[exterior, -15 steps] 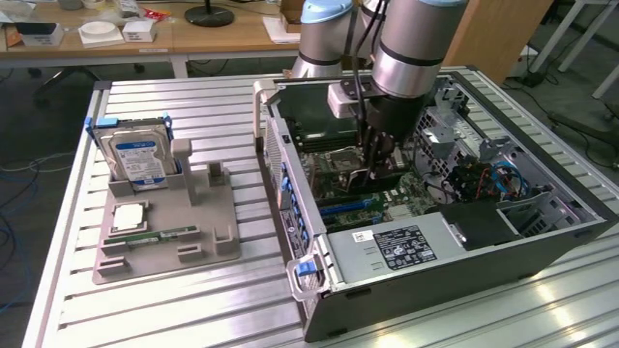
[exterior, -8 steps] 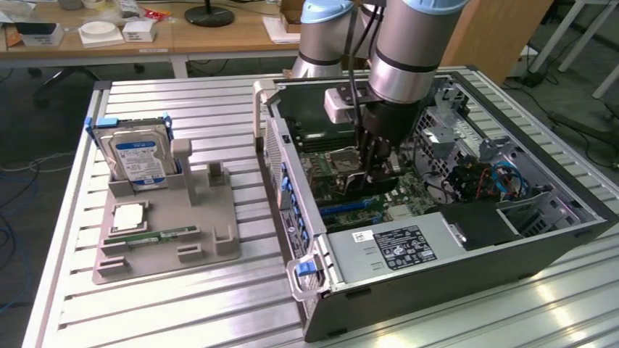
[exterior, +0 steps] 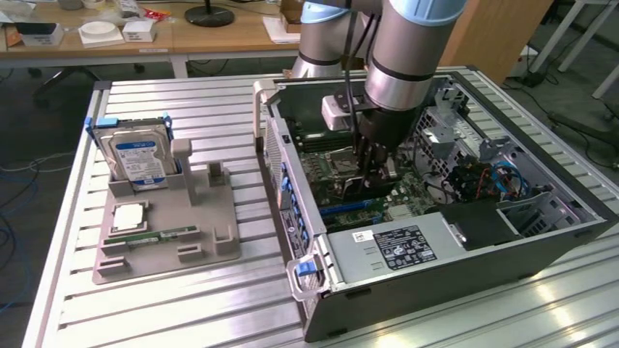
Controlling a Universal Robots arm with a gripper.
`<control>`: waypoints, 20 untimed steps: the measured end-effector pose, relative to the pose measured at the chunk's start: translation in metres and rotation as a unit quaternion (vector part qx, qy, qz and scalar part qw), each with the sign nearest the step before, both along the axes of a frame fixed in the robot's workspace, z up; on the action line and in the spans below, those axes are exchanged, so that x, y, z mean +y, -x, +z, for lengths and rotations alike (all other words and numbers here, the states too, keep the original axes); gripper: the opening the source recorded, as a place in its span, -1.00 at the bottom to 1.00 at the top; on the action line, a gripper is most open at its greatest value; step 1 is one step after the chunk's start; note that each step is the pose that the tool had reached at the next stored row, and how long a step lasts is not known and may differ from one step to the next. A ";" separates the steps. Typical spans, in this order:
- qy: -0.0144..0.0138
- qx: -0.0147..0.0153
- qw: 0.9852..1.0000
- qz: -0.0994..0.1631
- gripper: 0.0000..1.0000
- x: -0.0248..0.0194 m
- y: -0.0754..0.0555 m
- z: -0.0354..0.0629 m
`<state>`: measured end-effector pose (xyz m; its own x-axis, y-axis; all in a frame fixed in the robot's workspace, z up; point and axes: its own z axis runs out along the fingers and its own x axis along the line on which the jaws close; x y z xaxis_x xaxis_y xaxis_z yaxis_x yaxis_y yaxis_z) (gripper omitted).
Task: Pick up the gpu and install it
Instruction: 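Insert the gpu into the slot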
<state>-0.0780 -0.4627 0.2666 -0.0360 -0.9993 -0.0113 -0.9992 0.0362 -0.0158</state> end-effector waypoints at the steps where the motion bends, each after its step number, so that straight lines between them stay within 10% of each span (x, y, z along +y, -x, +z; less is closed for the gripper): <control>1: 0.000 0.000 1.000 0.000 -0.47 0.0000 0.001 -0.0010; 20: 0.000 0.000 1.000 0.000 -0.47 0.0011 0.007 -0.0099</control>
<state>-0.0852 -0.4615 0.2567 -0.0358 -0.9993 -0.0113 -0.9992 0.0360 -0.0158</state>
